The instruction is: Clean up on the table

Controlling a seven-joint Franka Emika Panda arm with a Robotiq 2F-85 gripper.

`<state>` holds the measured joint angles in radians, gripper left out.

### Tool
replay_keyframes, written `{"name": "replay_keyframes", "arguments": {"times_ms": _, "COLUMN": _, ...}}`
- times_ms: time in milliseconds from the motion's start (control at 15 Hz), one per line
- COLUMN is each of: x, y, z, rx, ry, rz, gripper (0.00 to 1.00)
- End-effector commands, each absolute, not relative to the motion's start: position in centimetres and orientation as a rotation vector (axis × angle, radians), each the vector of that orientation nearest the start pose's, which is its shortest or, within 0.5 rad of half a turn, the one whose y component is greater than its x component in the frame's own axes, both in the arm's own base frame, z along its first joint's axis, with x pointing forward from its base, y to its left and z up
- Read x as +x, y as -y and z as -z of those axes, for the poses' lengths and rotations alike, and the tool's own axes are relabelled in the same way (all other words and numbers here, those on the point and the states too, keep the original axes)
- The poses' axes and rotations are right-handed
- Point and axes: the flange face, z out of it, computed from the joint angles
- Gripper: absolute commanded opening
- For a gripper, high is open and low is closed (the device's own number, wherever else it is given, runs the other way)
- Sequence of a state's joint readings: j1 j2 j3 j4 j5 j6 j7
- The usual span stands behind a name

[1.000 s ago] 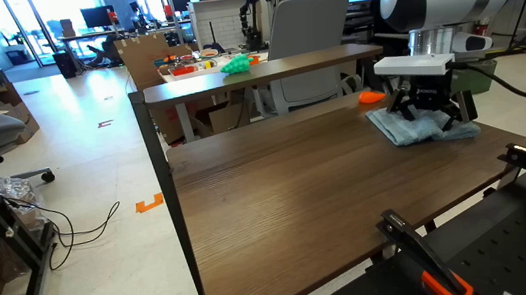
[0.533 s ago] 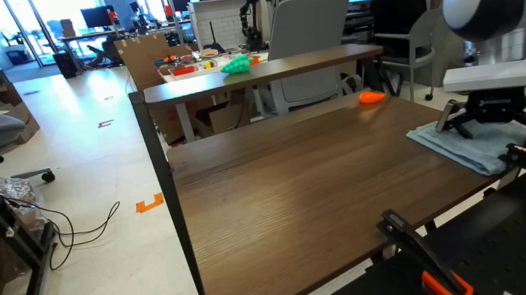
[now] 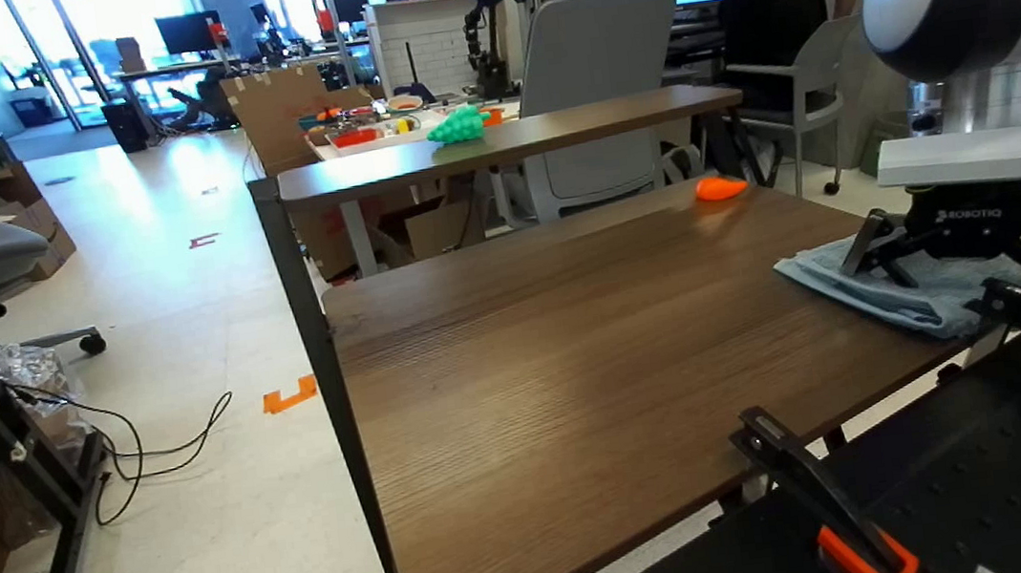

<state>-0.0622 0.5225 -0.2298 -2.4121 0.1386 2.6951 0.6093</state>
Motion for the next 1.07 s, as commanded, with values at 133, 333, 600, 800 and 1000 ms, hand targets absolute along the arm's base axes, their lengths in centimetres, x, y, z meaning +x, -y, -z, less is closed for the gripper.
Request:
{"name": "replay_keyframes", "arguments": {"times_ms": 133, "x": 46.7, "y": 10.6, "z": -8.5, "rx": -2.658, "ry": -1.596, "rz": -0.409, "gripper": 1.00}}
{"name": "replay_keyframes", "arguments": {"times_ms": 333, "x": 48.2, "y": 9.7, "z": -8.7, "rx": -2.592, "ry": -1.644, "rz": -0.453, "gripper": 1.00}}
{"name": "replay_keyframes", "arguments": {"times_ms": 600, "x": 49.0, "y": 10.1, "z": -8.6, "rx": -2.564, "ry": -1.675, "rz": -0.404, "gripper": 1.00}}
{"name": "replay_keyframes", "arguments": {"times_ms": 800, "x": 44.3, "y": 14.0, "z": -9.0, "rx": -2.636, "ry": -1.682, "rz": -0.501, "gripper": 1.00}}
{"name": "replay_keyframes", "arguments": {"times_ms": 1000, "x": 44.4, "y": 14.0, "z": -9.0, "rx": -2.635, "ry": -1.683, "rz": -0.501, "gripper": 1.00}}
